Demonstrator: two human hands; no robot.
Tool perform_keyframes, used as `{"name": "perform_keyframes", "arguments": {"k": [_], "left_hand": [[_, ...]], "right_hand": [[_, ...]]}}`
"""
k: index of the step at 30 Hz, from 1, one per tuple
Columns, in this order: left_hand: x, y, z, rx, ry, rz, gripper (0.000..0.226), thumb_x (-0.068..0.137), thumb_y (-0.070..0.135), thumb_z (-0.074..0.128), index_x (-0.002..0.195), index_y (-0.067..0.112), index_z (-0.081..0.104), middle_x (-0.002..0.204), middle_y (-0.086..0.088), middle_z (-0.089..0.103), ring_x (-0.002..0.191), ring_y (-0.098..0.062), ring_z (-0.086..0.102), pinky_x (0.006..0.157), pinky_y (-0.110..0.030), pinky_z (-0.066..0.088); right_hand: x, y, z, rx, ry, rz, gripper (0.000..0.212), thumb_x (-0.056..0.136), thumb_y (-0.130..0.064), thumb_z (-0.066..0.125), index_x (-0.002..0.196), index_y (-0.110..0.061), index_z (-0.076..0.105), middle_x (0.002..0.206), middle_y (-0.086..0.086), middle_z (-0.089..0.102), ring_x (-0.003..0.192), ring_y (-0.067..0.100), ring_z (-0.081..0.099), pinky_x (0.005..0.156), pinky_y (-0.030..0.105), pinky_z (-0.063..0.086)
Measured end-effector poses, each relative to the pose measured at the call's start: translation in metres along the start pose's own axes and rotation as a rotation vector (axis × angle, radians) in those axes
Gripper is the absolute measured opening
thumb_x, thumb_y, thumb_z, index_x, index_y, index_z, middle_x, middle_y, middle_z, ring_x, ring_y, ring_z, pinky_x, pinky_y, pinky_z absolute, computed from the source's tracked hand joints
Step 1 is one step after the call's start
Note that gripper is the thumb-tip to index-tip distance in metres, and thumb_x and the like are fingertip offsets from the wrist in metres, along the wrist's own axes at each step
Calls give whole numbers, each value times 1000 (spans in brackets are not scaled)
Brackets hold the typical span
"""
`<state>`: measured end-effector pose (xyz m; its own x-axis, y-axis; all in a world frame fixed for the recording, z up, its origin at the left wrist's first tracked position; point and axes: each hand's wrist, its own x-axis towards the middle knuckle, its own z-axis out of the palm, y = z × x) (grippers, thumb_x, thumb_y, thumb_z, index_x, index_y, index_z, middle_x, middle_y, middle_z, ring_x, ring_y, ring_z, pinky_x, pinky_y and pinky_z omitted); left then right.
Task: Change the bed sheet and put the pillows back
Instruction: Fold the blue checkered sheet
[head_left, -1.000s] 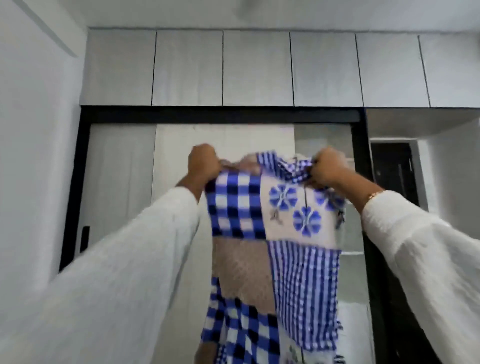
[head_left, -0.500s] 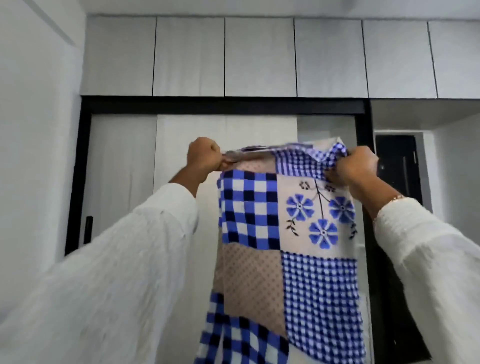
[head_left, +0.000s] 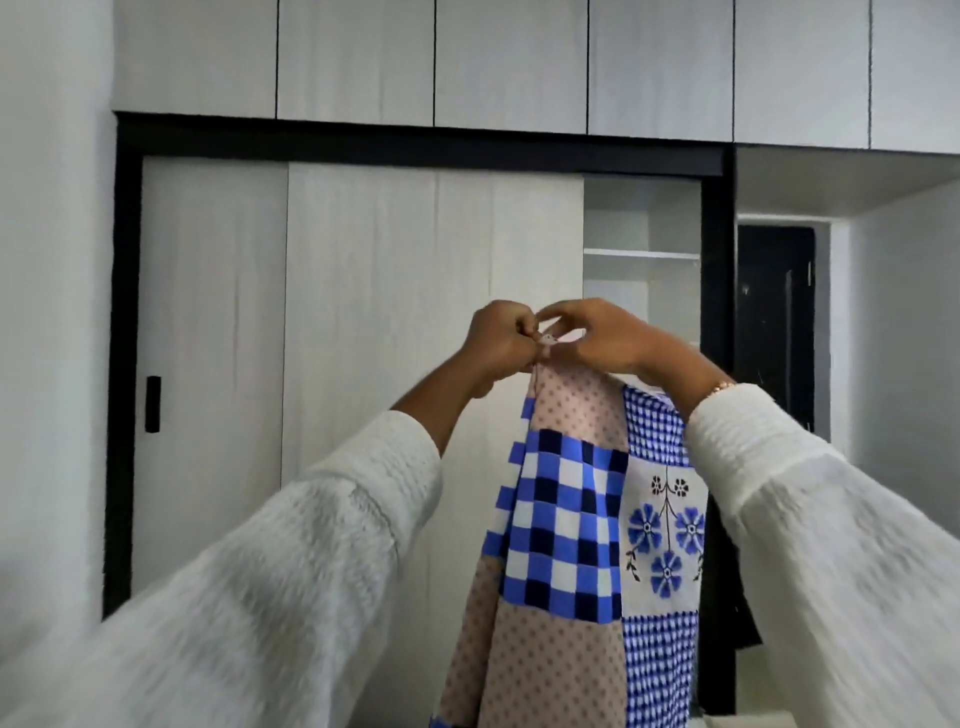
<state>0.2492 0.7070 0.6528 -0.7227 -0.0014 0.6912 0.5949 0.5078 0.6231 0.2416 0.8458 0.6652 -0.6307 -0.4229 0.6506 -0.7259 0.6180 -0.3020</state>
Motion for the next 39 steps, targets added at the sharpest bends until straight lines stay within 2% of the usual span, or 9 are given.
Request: {"name": "perform_keyframes", "arguments": {"k": [6,9,14,17,22,26,29,36,39], "left_hand": [[-24,-20,9,-61,-51,-39,41,75,-13,64,55,12,39,63,-4,49,68,-19,56,65,-32,56],[-35,-26,12,-127,47,-59,34,76,-2,72,62,13,45,70,-8,56,71,-21,59,65,-32,57],[-80,-61,35,5,391,-51,20,84,18,66,71,19,49,70,1,60,69,-20,61,67,-30,51],[-130,-100,61,36,275,-106,16,88,24,61,74,16,57,70,2,61,62,-10,57,63,-22,48],[-196,-153,101,-11,90,-249,20,88,33,61,98,16,65,94,2,66,84,-12,61,77,-25,50],[-239,-149,124,99,311,-151,28,90,31,56,65,28,44,60,20,44,54,5,43,55,-7,34],[-268,-125,155,22,353,19,26,93,29,44,68,19,42,63,20,30,56,11,34,53,-5,28],[-300,-110,194,-342,-66,-316,30,84,37,65,104,20,50,90,14,53,81,10,51,79,-18,47],[-303,-136,186,-265,-28,-324,31,88,35,55,62,22,46,57,11,44,54,1,44,54,-36,43]], "right_hand": [[-10,29,23,-69,-126,68,29,82,-14,69,93,12,64,82,27,60,73,18,49,69,27,38],[-13,33,31,-3,-28,65,21,81,-17,70,86,3,71,67,9,62,66,12,51,65,25,42],[-18,32,38,99,126,22,19,83,-12,67,100,-3,71,97,8,69,86,13,59,83,28,50],[-20,37,40,119,136,44,20,87,-10,62,106,-5,69,101,1,66,94,11,57,91,28,46],[-29,51,48,165,171,41,20,89,-9,60,106,-5,69,101,-2,64,97,10,56,94,28,46],[-37,72,52,138,221,68,22,89,-13,60,107,-4,69,107,3,66,96,11,56,92,27,45],[-47,86,57,145,259,100,20,89,-10,60,105,-4,69,99,1,65,80,2,56,82,24,44],[-73,91,55,321,362,176,19,91,-5,55,102,-17,64,81,-12,61,59,-17,54,65,3,43],[-81,93,45,337,373,190,16,91,-6,54,91,-17,66,73,-21,63,61,-16,54,65,5,43]]}}
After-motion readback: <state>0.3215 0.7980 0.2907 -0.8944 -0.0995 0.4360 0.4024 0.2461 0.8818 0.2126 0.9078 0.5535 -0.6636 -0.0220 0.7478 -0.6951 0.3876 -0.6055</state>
